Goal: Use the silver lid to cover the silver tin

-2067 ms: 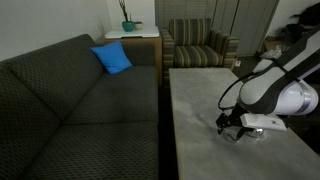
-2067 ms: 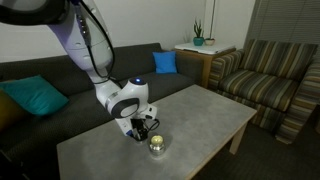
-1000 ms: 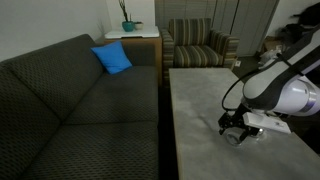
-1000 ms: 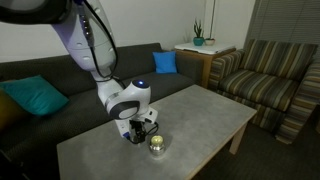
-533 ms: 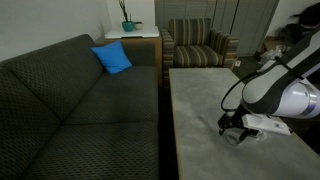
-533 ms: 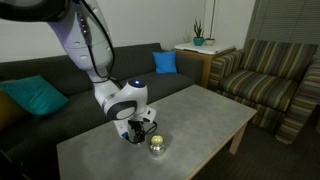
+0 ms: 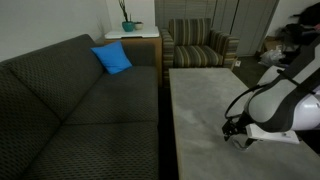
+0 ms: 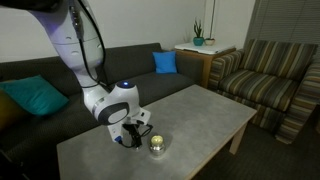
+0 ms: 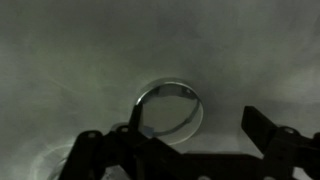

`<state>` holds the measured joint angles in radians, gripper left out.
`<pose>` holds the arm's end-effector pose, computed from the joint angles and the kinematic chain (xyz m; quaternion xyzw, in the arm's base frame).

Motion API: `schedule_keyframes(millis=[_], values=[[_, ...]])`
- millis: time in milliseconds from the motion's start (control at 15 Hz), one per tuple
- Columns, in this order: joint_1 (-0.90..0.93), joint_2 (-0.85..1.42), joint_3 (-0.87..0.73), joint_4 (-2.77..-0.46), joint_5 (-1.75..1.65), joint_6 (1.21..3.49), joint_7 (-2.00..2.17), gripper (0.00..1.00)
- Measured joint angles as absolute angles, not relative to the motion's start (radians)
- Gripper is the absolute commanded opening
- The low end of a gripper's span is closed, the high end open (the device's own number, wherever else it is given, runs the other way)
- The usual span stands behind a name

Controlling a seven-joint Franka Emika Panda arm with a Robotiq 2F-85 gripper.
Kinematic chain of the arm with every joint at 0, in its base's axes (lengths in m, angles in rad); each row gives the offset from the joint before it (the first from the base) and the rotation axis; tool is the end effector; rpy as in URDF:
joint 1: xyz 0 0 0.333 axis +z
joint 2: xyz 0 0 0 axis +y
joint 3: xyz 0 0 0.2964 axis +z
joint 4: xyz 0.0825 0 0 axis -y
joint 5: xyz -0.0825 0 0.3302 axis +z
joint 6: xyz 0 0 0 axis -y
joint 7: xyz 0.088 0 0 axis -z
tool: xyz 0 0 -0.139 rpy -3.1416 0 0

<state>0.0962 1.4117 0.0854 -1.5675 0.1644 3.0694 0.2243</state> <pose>0.5337 0.0865 -0.1438 -0.9879 0.1401 -0.0326 0.0578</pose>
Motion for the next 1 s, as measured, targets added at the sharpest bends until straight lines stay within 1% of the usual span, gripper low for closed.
schedule_keyframes(millis=[200,533,1000], values=[[0.113,1.396,0.067,-1.611,0.164,3.087,0.239,1.00],[0.167,1.386,0.019,-1.672,0.171,3.178,0.271,1.00],[0.422,1.273,-0.162,-1.827,0.295,3.220,0.375,1.00]])
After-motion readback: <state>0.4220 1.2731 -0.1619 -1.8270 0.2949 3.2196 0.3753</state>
